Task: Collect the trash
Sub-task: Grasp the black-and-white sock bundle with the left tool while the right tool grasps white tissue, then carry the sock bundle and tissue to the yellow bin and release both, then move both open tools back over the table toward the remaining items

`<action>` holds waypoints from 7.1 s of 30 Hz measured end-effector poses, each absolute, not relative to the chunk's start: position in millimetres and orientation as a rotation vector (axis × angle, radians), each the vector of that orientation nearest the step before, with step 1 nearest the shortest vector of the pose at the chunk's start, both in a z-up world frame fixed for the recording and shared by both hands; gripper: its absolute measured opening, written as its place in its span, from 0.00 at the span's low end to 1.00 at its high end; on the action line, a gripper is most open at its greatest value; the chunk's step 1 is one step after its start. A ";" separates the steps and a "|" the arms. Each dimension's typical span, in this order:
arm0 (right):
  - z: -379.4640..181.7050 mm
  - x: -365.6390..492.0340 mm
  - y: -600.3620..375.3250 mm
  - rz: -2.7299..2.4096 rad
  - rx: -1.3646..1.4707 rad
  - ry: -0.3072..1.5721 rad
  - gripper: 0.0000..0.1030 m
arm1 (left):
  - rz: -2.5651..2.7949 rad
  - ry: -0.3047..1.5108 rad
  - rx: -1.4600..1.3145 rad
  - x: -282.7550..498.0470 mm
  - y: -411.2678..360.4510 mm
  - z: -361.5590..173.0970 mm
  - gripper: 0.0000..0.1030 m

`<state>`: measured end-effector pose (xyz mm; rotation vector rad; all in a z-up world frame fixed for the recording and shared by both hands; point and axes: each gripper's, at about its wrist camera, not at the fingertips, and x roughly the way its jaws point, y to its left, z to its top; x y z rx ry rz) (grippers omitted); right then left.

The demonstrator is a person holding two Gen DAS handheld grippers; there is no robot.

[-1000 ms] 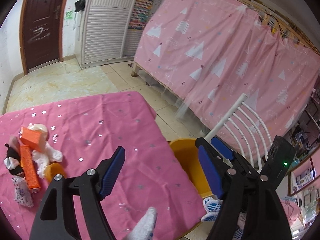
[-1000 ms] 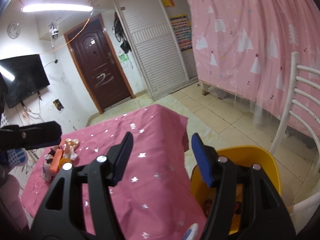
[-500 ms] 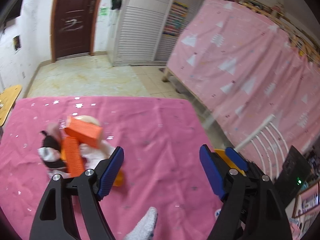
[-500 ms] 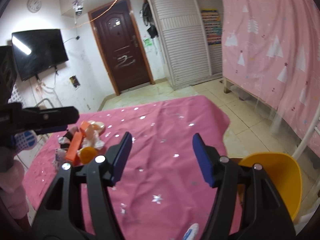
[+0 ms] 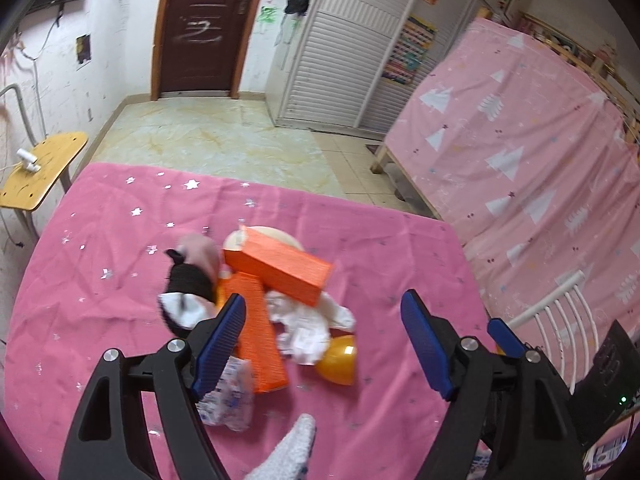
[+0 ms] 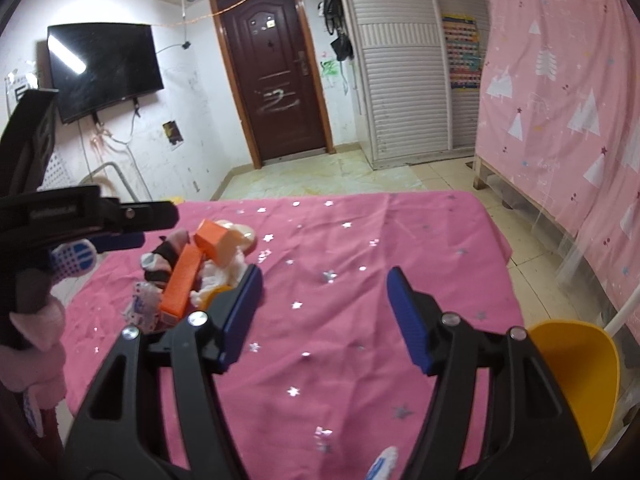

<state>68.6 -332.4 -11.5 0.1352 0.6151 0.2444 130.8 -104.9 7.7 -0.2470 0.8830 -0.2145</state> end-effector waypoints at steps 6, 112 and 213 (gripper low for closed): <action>-11.8 69.4 -309.8 0.274 0.102 0.624 0.61 | -0.125 0.903 -0.256 143.1 -74.5 -1.3 0.70; -2.3 46.0 -425.9 0.181 0.279 0.590 0.26 | -0.237 0.883 -0.126 87.3 -144.1 32.2 0.27; -20.7 28.1 -439.5 0.153 0.310 0.567 0.62 | -0.397 0.945 -0.140 86.0 -214.9 15.8 0.67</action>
